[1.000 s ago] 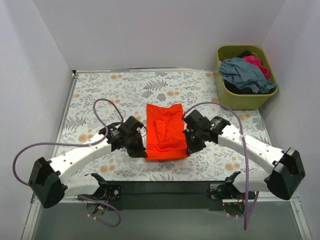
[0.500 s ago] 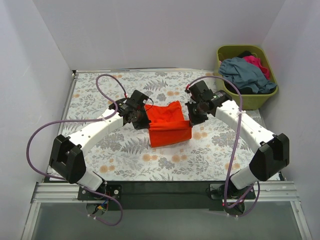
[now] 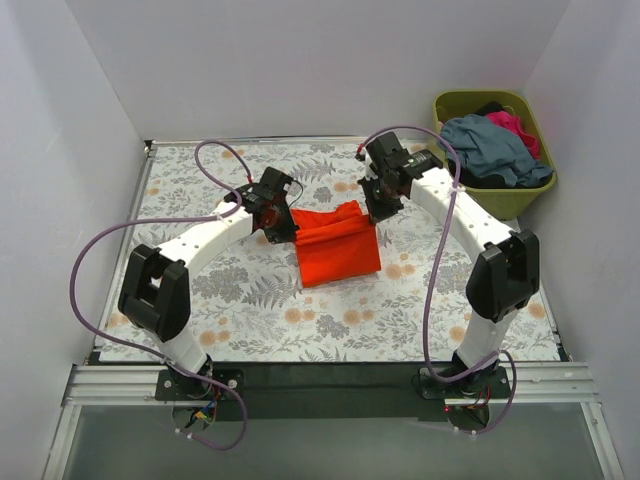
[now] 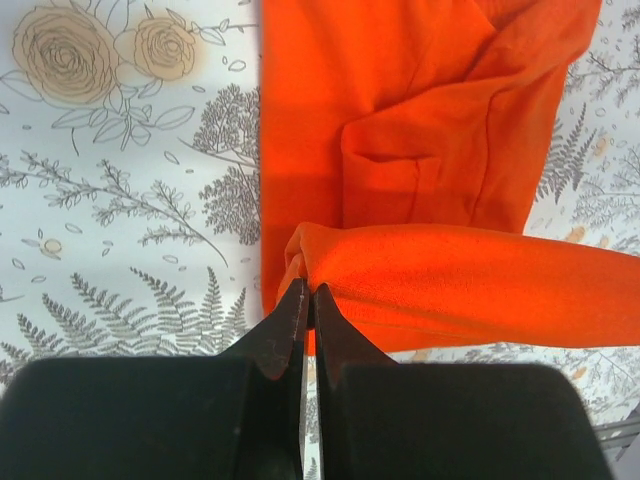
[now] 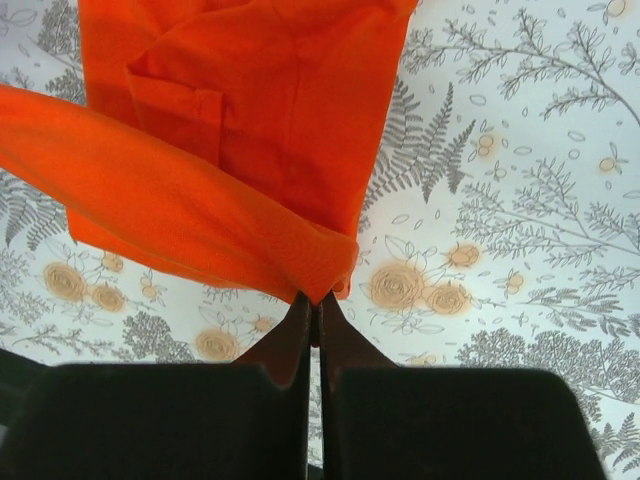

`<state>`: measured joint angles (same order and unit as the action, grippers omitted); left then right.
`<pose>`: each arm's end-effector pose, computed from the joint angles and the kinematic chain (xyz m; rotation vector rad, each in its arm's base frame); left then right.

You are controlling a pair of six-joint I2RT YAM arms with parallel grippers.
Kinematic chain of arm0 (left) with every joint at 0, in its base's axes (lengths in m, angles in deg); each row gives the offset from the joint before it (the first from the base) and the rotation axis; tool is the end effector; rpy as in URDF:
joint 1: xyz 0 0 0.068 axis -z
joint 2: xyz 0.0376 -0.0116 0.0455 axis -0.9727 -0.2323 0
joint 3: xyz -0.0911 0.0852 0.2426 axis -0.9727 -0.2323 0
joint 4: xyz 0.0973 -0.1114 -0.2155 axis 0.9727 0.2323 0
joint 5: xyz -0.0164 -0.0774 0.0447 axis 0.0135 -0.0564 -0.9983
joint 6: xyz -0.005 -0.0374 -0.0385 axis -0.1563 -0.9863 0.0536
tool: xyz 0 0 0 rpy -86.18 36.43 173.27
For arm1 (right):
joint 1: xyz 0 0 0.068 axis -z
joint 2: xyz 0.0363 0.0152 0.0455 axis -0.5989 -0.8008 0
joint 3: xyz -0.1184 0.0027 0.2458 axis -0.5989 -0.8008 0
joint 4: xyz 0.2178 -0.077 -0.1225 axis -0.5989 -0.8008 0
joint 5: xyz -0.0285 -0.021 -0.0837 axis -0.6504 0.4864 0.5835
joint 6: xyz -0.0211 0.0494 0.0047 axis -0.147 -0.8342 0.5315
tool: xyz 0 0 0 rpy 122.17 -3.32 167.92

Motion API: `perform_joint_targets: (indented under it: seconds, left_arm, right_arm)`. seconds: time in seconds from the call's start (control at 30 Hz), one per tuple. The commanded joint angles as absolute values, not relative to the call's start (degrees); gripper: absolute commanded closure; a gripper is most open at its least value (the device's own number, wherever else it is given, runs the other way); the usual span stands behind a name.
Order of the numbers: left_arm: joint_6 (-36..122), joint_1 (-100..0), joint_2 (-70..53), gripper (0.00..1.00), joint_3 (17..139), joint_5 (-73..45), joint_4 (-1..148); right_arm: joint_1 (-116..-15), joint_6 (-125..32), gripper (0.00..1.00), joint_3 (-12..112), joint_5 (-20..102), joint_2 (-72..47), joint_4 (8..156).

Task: Fold and stack the t-shirts
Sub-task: Fold the tshirt

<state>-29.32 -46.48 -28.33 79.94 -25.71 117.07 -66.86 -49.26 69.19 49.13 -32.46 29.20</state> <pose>0.2995 -0.1713 0.2484 -1.2803 2.4684 -0.5354 0.3251 0.1883 0.3117 -0.4671 2.5931 0.2415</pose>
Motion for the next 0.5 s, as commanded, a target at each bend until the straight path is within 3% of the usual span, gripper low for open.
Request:
perform_joint_targets:
  seconds: [0.0,0.47]
  left_arm:
    - [-27.2,-48.4,-29.5,1.0,82.0,-27.1,116.3]
    - [-25.8,-51.3,-33.7,1.0,80.5,-26.8,107.5]
  right_arm:
    - [-65.2,-46.0,0.99,74.4,51.1,-35.0,28.2]
    - [-63.5,-42.4,0.99,73.6,51.8,-42.5,39.3]
